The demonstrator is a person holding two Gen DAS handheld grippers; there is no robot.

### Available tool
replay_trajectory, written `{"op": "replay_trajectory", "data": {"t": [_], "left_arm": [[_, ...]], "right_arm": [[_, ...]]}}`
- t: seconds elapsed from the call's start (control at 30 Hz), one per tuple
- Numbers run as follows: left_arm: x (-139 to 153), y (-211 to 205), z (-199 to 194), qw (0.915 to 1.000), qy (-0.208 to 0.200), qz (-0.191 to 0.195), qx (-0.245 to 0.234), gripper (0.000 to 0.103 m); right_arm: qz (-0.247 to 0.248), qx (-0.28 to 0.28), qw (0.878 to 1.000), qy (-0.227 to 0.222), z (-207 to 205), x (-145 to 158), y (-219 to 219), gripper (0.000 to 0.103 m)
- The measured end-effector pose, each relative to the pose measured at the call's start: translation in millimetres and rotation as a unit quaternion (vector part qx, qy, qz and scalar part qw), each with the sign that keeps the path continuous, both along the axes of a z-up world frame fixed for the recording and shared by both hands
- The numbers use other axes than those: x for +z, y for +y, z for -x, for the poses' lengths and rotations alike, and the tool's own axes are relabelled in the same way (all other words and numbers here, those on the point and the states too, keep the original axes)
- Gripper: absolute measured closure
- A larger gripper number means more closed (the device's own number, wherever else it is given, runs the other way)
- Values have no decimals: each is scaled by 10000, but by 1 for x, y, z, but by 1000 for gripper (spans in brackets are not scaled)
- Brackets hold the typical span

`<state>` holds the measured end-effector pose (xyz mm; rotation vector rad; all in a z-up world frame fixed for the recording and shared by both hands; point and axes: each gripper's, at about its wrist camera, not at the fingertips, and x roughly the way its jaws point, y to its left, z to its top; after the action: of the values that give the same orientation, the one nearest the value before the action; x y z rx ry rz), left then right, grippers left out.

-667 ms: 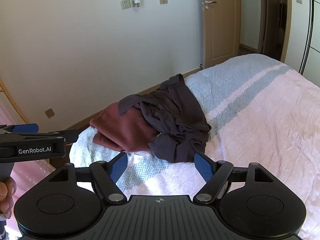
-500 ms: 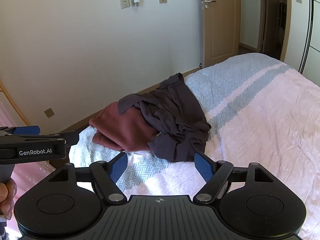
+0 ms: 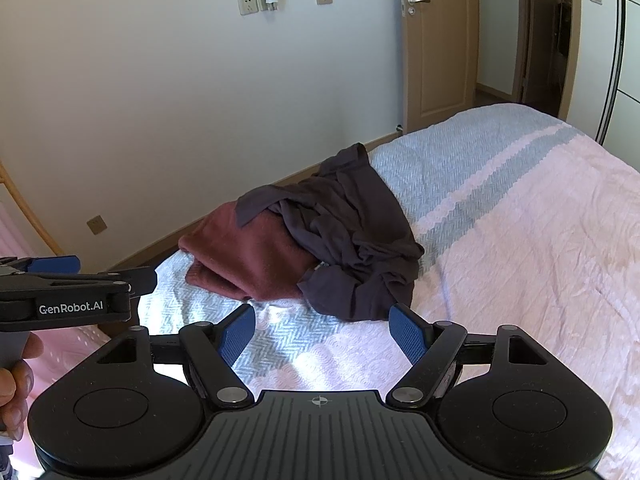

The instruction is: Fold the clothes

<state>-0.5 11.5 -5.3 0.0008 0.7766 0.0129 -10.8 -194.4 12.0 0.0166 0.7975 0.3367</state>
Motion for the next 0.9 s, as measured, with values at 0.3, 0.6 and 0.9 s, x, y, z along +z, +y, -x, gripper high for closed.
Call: {"op": "replay_trajectory", "data": {"t": [0.3, 0.6, 0.9], "left_arm": [[2, 7, 1, 10000, 28, 18, 11, 6], [2, 13, 1, 10000, 51, 17, -48, 6], [-1, 20, -4, 9996, 73, -35, -253, 6]], "right_arm": [[21, 6, 10000, -6, -1, -1, 5, 26], [46, -61, 10000, -6, 1, 0, 13, 26], [25, -255, 9997, 3, 3, -5, 17, 26]]}}
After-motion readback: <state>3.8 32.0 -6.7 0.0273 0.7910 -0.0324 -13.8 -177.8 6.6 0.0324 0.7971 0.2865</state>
